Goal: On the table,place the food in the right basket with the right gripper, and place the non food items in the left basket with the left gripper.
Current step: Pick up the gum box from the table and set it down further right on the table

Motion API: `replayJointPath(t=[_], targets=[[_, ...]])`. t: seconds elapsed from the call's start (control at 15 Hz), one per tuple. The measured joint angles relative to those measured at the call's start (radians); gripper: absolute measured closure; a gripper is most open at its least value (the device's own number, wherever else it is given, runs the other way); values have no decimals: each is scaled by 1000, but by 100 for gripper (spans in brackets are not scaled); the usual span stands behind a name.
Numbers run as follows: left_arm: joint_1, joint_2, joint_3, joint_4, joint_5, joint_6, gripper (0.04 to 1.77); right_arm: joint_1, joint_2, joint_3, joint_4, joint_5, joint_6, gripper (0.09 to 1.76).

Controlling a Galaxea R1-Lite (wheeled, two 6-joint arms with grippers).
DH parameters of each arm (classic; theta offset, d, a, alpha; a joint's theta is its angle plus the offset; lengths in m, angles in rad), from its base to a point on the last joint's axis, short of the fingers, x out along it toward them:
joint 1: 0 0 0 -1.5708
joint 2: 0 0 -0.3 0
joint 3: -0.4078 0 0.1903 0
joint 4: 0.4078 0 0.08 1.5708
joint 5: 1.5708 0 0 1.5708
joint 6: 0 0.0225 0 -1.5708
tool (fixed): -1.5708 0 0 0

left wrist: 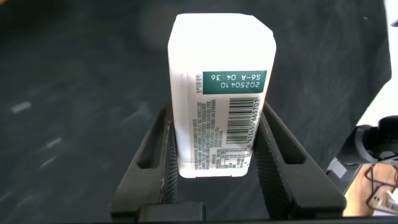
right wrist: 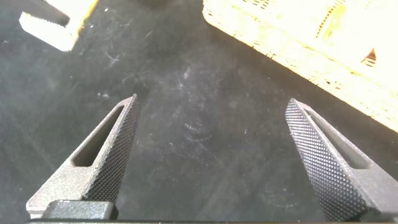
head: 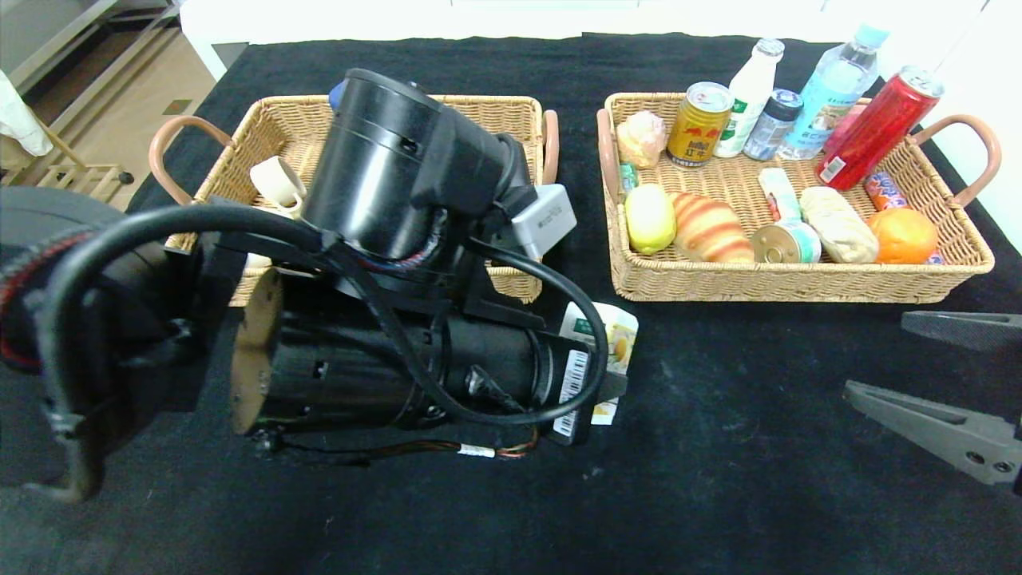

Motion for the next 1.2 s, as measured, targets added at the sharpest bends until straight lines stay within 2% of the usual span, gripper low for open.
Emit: replayJointPath(t=[0.27,0.53,1.2], targets=[[-42,94,-39,-87,19,-17,102,-12,-11,-2,-7,-23,0,14],[-67,157,-84,-96,21,-55,102,-35,-29,-10,-8,-22,0,14],[-111,295,-159,-94,47,-69,102,-47,-57,-11,-6,-19,-2,14]])
